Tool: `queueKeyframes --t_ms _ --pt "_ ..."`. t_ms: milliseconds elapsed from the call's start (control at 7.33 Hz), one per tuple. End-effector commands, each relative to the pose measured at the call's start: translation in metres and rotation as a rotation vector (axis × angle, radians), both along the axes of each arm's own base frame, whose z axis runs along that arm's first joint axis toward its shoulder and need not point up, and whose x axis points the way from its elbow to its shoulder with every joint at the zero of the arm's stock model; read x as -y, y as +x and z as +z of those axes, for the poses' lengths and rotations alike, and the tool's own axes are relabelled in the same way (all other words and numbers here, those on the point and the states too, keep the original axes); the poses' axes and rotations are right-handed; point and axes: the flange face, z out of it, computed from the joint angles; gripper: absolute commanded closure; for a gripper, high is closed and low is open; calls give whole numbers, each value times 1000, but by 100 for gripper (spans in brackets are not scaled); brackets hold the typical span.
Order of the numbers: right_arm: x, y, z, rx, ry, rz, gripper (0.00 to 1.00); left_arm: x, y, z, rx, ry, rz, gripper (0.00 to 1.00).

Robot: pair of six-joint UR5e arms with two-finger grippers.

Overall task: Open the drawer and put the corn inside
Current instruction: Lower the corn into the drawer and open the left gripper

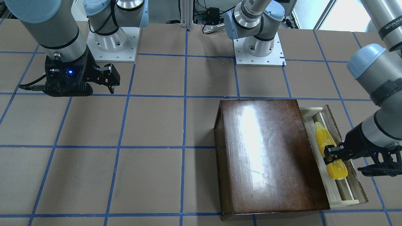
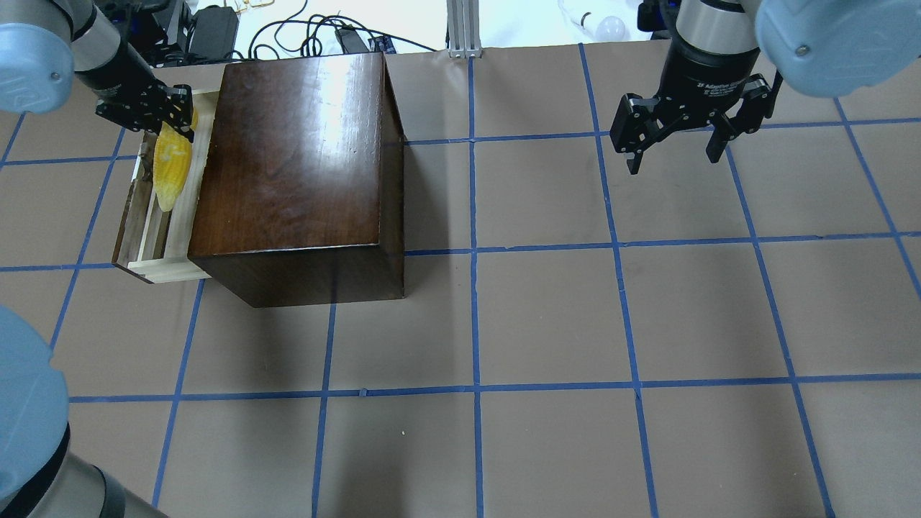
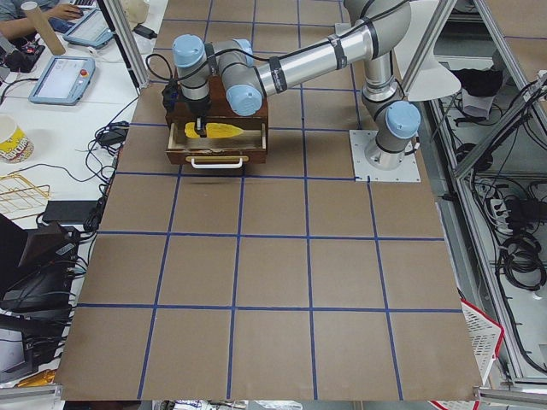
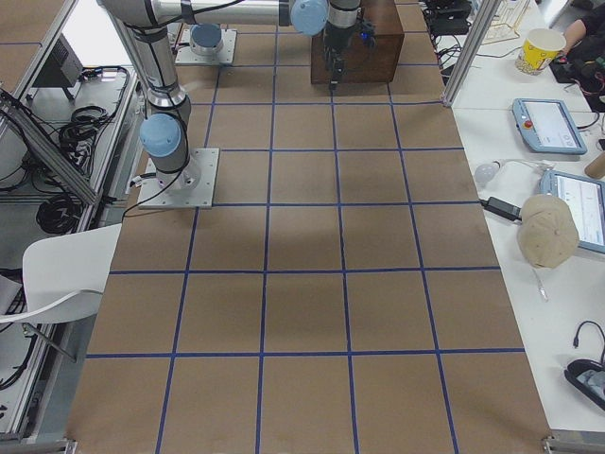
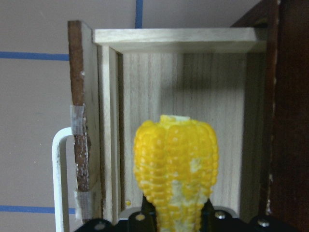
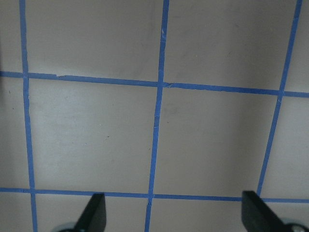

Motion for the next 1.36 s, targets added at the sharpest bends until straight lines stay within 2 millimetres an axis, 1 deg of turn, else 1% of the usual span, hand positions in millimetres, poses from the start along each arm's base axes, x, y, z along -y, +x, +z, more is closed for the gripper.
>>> queueKeyframes --t_ms 0,136,273,409,545,682,818,955,1227 --pt "0 1 0 0 0 2 0 0 2 -6 2 12 1 7" --pt "0 1 0 0 0 2 0 -3 5 -1 4 6 4 0" --pt "1 0 -1 0 0 0 0 -6 4 10 7 -3 4 0" --pt "0 0 0 0 0 0 0 -8 2 18 6 1 1 0" --pt "0 1 0 0 0 2 0 -11 -3 28 9 -10 -5 0" --pt "0 0 0 0 0 0 0 -15 -12 44 16 -32 -16 0" --pt "0 1 0 0 0 2 0 -25 -26 64 20 -47 -28 0" --pt "0 0 0 0 0 0 0 -38 -56 85 27 -48 -65 0" --pt "0 0 0 0 0 0 0 -70 -125 120 22 -64 -61 0"
